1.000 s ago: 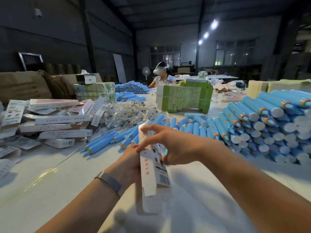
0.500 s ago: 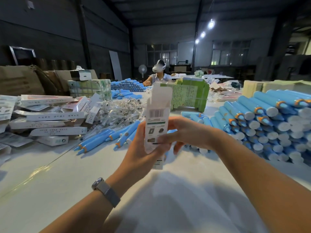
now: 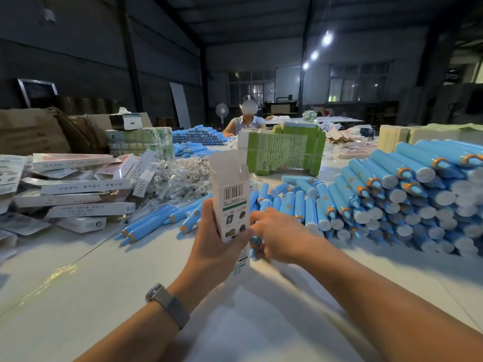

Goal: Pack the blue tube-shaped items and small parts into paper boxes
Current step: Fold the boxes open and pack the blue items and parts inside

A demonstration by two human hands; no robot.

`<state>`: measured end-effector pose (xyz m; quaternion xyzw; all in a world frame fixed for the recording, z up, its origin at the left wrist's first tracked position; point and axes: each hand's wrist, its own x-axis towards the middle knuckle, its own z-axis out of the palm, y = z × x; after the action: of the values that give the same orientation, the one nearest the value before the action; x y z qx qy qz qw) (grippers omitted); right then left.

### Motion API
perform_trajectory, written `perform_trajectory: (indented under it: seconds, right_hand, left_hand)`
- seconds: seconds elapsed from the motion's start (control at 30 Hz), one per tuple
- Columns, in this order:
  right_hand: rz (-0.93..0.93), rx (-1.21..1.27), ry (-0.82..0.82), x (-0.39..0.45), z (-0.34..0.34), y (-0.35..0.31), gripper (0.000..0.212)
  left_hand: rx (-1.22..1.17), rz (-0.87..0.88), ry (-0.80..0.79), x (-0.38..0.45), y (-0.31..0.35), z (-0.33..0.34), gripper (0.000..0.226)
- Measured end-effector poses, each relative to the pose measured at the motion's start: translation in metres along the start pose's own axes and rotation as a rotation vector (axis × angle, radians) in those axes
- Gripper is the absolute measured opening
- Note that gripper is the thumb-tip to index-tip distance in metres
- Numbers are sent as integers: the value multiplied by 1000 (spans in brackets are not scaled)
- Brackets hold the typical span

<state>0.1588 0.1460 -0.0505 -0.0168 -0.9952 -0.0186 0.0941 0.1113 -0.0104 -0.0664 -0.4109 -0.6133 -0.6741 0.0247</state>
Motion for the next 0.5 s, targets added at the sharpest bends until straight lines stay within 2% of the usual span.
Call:
perform_trajectory:
  seconds: [0.1, 0.17, 0.3, 0.37, 0.5]
  right_hand:
    - [-30, 47, 0, 3, 3, 7, 31]
    - [-27, 121, 85, 2, 0, 14, 35]
    - [72, 519, 542, -1, -29, 13, 25]
    - [84, 762, 757, -5, -54, 6, 27]
    - [-99, 1176, 1025, -19, -103, -12, 39]
  left_hand:
    - [14, 4, -19, 2, -1, -7, 57]
    - [32, 20, -2, 3, 0, -14, 56]
    - [34, 29, 52, 4, -4, -24, 56]
    - [53, 21, 48, 4, -8, -22, 58]
    - [194, 84, 90, 5, -11, -20, 66]
